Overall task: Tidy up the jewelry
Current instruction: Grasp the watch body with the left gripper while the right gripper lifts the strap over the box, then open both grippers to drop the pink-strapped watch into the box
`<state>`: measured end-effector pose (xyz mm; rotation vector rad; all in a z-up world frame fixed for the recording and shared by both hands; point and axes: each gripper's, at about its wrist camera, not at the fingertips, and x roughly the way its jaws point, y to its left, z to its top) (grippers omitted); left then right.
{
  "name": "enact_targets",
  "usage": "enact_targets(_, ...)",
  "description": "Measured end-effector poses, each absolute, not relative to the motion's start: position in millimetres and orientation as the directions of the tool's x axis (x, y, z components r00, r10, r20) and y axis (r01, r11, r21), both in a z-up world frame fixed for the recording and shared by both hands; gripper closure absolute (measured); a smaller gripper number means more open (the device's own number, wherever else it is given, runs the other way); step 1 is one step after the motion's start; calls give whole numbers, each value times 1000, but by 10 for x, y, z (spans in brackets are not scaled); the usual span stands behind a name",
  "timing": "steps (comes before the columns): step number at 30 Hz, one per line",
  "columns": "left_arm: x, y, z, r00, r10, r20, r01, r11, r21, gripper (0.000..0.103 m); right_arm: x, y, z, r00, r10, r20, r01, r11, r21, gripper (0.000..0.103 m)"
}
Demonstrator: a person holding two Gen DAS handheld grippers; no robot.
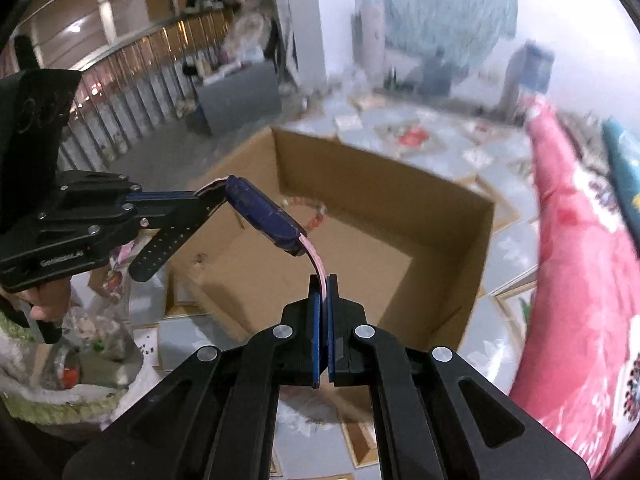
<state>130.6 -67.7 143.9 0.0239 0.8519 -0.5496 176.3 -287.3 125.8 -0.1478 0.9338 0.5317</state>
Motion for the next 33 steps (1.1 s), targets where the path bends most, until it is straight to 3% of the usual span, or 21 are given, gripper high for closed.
enact_targets(8,2085,-798,997,349,-413,-841,416,872,-256,100,2443,-2766,868,287,272,-918,-507,856,95,102)
enact_targets(10,2239,-834,892,308,-395,-865,398,880,-260,98,2605,-2768,840,279,242,-929,-504,860,73,95)
enact_targets(12,2378,-843,792,287,-371,-883,371,893,-254,87,2721,-2771,813,293,209,-933,-504,863,35,94)
enact_targets(13,2418,-836,770,289,-367,-884,363,896,-254,76,2741,-2789,817,306,194,-932,-498,867,18,88)
enact_targets(16,2486,-799,738,294,-377,-878,337,901,-273,66,2825,-2867,847,338,189,-922,-482,876,3,87)
enact_targets(25,2402,-616,995,392,-384,-836,304,912,-276,58,2820,-3174,1160,450,243,-859,-406,913,46,85)
enact_targets(28,2239,-500,1182,459,-374,-806,296,920,-258,55,2695,-3298,1332,499,277,-821,-378,922,81,80)
enact_targets(32,1845,-268,1479,572,-348,-742,282,934,-220,46,2213,-3456,1647,596,339,-728,-376,919,121,63)
enact_targets(33,1732,-201,1538,599,-337,-726,276,938,-207,45,2107,-3469,1688,607,356,-711,-387,913,126,63)
